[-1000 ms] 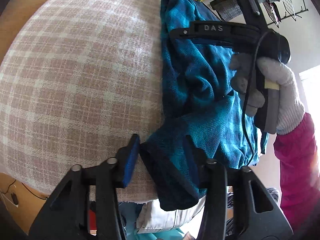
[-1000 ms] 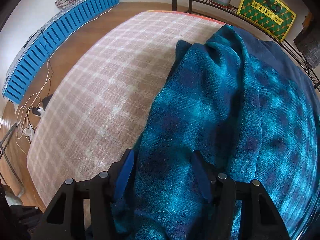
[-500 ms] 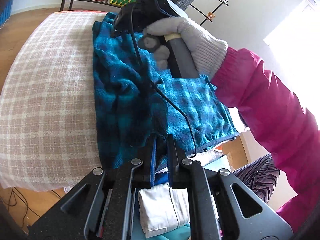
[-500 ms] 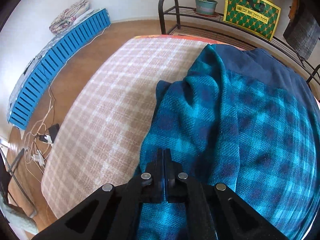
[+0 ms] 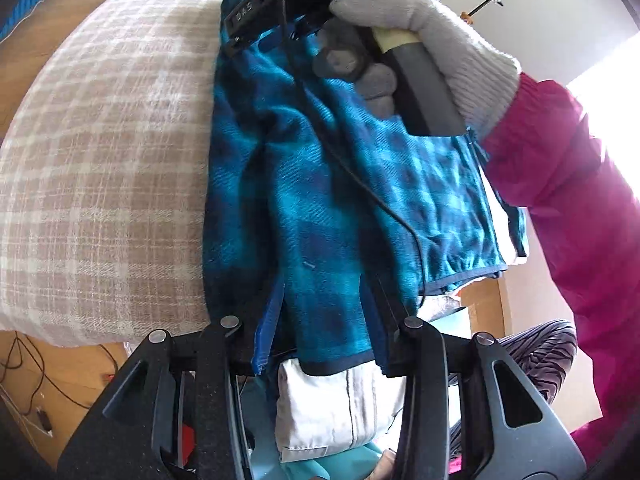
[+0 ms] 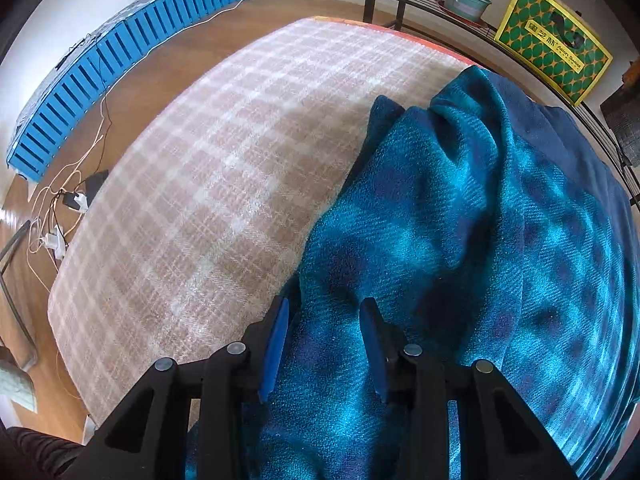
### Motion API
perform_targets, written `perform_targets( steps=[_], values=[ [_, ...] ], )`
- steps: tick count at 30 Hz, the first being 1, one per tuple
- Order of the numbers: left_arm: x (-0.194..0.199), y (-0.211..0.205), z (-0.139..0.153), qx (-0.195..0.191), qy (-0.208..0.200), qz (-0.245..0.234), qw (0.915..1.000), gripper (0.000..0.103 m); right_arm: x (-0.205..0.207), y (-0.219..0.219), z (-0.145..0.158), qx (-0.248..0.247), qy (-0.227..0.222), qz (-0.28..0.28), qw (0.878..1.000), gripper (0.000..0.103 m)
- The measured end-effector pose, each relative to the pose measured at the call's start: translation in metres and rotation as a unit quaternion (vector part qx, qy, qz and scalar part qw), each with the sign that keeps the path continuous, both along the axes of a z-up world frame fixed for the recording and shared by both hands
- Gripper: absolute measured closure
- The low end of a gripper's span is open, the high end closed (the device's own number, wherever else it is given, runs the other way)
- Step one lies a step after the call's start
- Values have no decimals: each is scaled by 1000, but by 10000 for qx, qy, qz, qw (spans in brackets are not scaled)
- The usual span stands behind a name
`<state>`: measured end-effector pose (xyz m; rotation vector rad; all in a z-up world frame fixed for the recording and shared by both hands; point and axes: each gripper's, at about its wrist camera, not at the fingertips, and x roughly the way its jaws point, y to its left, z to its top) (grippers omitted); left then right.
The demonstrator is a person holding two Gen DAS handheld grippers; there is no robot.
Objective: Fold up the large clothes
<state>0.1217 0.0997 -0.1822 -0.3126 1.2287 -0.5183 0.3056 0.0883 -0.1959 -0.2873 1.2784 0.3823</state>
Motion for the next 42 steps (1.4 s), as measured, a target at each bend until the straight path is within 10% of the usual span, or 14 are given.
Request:
perform_targets(
  steps=[4,6,14,20,25,27,37,42],
  values=[
    [6,-8,-36,-246,533,-76,9982,64,4,2,-8,-239,-73,-33,9997,76],
    [7,-16,-43,-260,574,-181,9978,96,5,-2,-11,-224,-74,-105,9997,90],
    [-16,3,10,-669,-105,122,9976,99,10,-28,23,602,-251,-514,9965,99],
    [-9,27,-14,66,146,613,9980,98,24,-12,24,1249,-184,-352,9914,90],
    [-14,46,-16,304,156,881,9955,77,8,-27,28,1478,-415,-364,9875,74],
    [-15,57,-12,242,22,1089,9938,48,-4,-50,38,1821,-476,-471,9810,74],
    [11,66,-51,-455,697,1323,9877,48,-43,-97,16,1747,-273,-413,9834,77],
    [8,43,-53,-385,658,947,9926,88,-33,-98,-7,620,-285,-551,9962,87]
  ],
)
